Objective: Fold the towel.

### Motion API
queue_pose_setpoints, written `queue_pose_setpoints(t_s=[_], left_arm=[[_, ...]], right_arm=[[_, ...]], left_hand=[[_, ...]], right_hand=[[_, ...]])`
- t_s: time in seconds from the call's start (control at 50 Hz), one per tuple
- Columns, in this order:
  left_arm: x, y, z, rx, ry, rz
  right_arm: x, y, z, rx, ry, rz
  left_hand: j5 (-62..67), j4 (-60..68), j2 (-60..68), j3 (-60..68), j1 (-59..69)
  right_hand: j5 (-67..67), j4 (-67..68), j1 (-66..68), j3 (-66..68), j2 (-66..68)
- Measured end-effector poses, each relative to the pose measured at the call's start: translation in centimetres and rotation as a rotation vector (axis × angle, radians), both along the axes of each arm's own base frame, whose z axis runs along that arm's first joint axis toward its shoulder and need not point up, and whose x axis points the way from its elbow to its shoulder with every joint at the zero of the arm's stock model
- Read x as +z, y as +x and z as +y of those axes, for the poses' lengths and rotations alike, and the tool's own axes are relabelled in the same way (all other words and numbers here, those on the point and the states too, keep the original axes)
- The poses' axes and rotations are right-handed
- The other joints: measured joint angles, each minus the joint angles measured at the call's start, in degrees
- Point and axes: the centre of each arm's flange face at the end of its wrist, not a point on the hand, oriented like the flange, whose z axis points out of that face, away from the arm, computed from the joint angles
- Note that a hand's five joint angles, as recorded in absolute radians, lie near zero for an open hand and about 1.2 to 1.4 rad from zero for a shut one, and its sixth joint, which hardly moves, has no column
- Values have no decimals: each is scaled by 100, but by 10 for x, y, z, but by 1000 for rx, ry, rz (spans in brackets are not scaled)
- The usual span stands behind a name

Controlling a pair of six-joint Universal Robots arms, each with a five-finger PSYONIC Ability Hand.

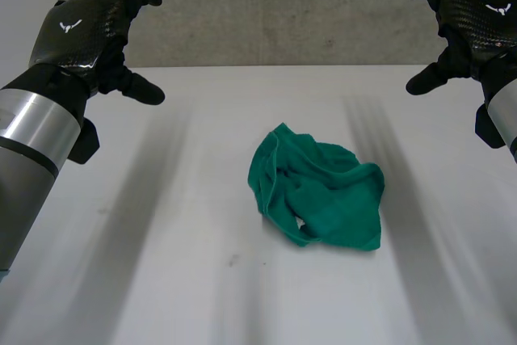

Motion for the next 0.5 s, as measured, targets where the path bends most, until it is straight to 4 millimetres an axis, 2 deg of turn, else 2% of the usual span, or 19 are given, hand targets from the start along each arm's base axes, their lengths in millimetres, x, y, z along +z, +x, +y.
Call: queue_pose_setpoints(t_s=[0.5], left_arm=[[0,0,-1,0,-8,5]], right_arm=[[-1,-1,-2,-2,-6,4]], left_hand=[[0,0,0,0,0]], right_hand=[[-82,-135,0,-135,-122]])
